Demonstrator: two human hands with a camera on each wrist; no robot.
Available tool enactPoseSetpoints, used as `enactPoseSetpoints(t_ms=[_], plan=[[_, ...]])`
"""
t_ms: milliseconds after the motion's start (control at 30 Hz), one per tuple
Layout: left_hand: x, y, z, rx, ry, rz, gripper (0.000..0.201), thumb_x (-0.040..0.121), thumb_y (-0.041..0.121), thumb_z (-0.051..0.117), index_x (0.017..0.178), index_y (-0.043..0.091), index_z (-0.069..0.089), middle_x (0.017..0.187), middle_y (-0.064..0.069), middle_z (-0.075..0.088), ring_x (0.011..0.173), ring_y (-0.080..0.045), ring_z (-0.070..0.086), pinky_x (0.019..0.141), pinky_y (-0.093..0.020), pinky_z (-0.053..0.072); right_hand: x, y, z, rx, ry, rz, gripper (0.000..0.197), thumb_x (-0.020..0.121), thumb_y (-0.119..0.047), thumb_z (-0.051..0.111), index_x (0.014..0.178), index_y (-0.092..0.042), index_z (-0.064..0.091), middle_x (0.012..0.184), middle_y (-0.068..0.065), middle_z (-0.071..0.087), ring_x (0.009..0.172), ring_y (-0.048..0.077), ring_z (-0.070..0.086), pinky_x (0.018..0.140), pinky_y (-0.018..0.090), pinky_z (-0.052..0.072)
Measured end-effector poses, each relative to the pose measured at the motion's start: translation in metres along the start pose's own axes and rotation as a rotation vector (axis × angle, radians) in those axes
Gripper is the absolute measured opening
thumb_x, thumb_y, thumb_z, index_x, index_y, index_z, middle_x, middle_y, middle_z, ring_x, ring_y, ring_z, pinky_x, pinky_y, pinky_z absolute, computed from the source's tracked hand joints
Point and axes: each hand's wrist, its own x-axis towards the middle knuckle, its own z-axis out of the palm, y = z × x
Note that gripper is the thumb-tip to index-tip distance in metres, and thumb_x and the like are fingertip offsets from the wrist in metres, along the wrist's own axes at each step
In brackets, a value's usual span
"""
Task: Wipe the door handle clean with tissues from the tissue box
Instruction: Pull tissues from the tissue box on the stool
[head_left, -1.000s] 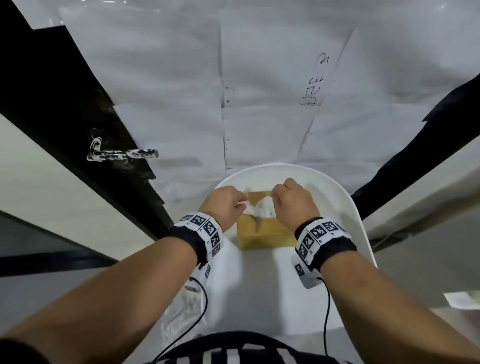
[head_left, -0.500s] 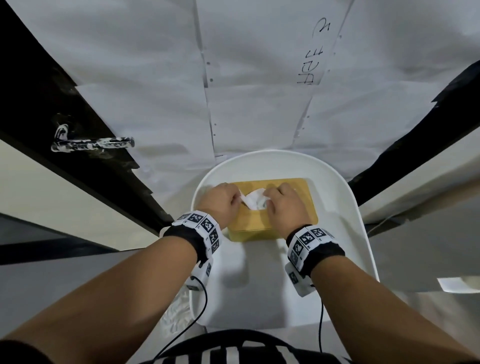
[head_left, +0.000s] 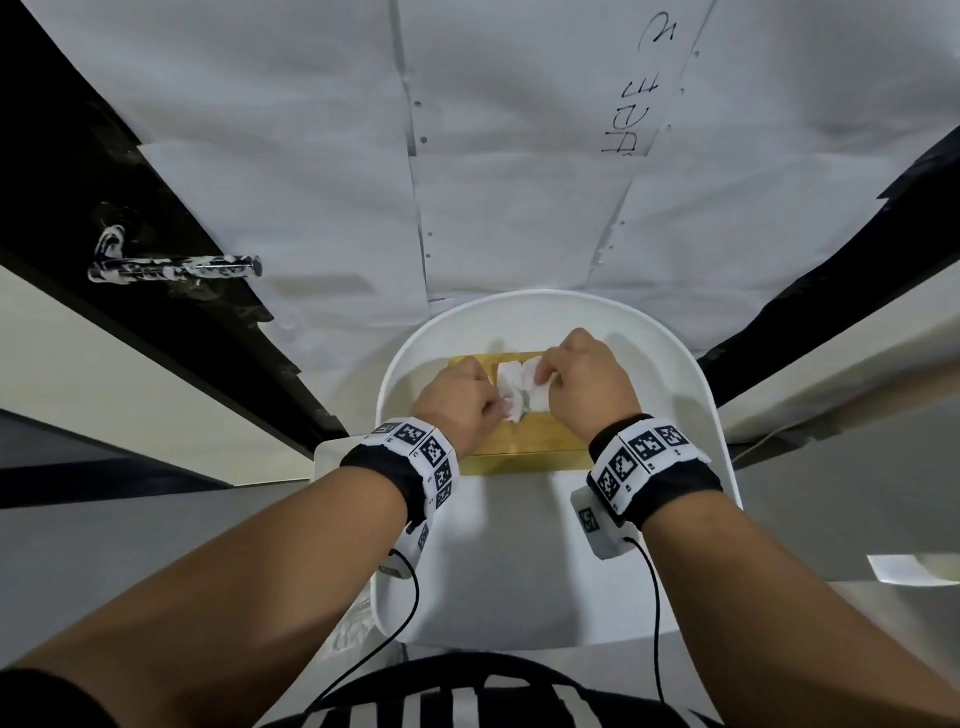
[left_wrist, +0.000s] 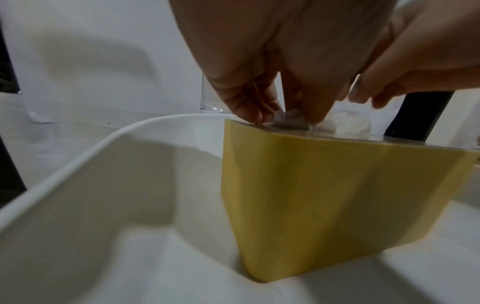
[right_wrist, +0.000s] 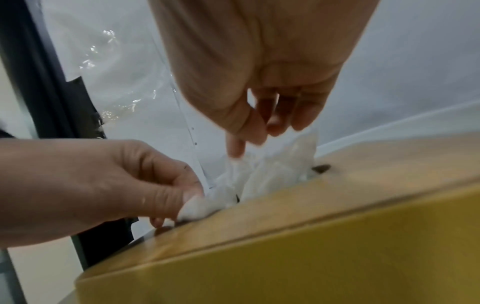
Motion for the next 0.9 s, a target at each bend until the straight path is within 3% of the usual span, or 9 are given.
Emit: enactPoseSetpoints(t_ms=[100,167,333,400,500,633,733,800,900], plan=[[0.000,0.003,0.001,-0.069,0.055,0.003,0.017,0.088,0.024,0.060,0.101,0.018,0.069,0.107,-0.001,0.054,0.101,-0.023,0.054,0.087,-0.030,0.044,-0.002,-0.003,-0.003,-0.200,-0.222,-0.014,0.031,0.079,-0.008,0.051,0.090,-0.026,0.074,0.101,0.006,0.051,0.097,0.029,0.049,0.082,0.037,0.045],[-0.001,0.007,0.003,-0.112,0.078,0.036,0.028,0.087,0.012,0.057,0.112,0.020,0.066,0.111,-0.004,0.055,0.104,-0.025,0.053,0.085,-0.026,0.041,-0.004,-0.008,0.000,-0.261,-0.318,-0.002,0.032,0.082,-0.012,0.050,0.101,-0.028,0.071,0.107,0.006,0.049,0.105,0.028,0.048,0.085,0.038,0.046],[-0.001,0.008,0.007,-0.019,0.034,0.009,0.027,0.091,0.022,0.051,0.111,0.017,0.069,0.115,-0.007,0.051,0.102,-0.028,0.053,0.086,-0.031,0.045,-0.001,-0.019,-0.002,-0.327,-0.427,-0.027,0.033,0.082,-0.002,0.046,0.105,-0.016,0.064,0.111,0.009,0.057,0.104,0.030,0.055,0.086,0.040,0.050],[-0.002,0.007,0.008,-0.017,0.056,-0.003,0.027,0.091,0.028,0.053,0.105,0.014,0.071,0.115,-0.009,0.050,0.098,-0.029,0.055,0.085,-0.036,0.047,0.000,-0.018,-0.003,-0.316,-0.439,-0.033,0.032,0.081,0.000,0.045,0.103,-0.015,0.064,0.108,0.008,0.060,0.101,0.030,0.058,0.084,0.038,0.051],[-0.002,0.005,0.011,-0.031,0.070,0.019,0.025,0.090,0.024,0.055,0.103,0.012,0.073,0.114,-0.011,0.050,0.097,-0.030,0.055,0.087,-0.039,0.047,0.001,-0.018,-0.001,-0.349,-0.434,-0.031,0.029,0.082,-0.001,0.047,0.103,-0.010,0.064,0.109,0.012,0.059,0.103,0.030,0.057,0.084,0.037,0.049],[-0.002,0.001,0.015,-0.049,0.103,0.031,0.023,0.090,0.021,0.055,0.096,0.008,0.073,0.109,-0.012,0.052,0.093,-0.033,0.055,0.084,-0.041,0.048,0.008,-0.016,-0.008,-0.218,-0.419,0.052,0.028,0.085,0.000,0.044,0.110,-0.005,0.056,0.111,0.015,0.062,0.104,0.032,0.057,0.085,0.035,0.046],[-0.001,0.001,0.015,-0.056,0.096,0.020,0.024,0.090,0.020,0.055,0.099,0.007,0.073,0.110,-0.012,0.052,0.096,-0.032,0.055,0.086,-0.041,0.048,0.012,-0.009,-0.011,-0.140,-0.330,0.097,0.025,0.086,0.000,0.044,0.108,-0.006,0.054,0.105,0.015,0.063,0.097,0.032,0.058,0.075,0.031,0.042],[-0.002,0.002,0.015,-0.067,0.098,0.019,0.023,0.091,0.020,0.055,0.103,0.008,0.071,0.113,-0.012,0.052,0.098,-0.031,0.055,0.087,-0.041,0.048,0.010,-0.007,-0.010,-0.099,-0.324,0.091,0.020,0.089,-0.008,0.049,0.107,-0.011,0.057,0.107,0.011,0.056,0.096,0.028,0.057,0.076,0.027,0.039],[-0.003,0.002,0.013,-0.105,0.112,0.004,0.024,0.089,0.018,0.057,0.112,0.015,0.063,0.117,-0.008,0.051,0.103,-0.029,0.054,0.089,-0.040,0.047,0.006,-0.008,-0.006,-0.086,-0.414,0.095,0.021,0.088,-0.025,0.059,0.108,-0.019,0.057,0.115,0.005,0.038,0.095,0.022,0.053,0.089,0.031,0.043]])
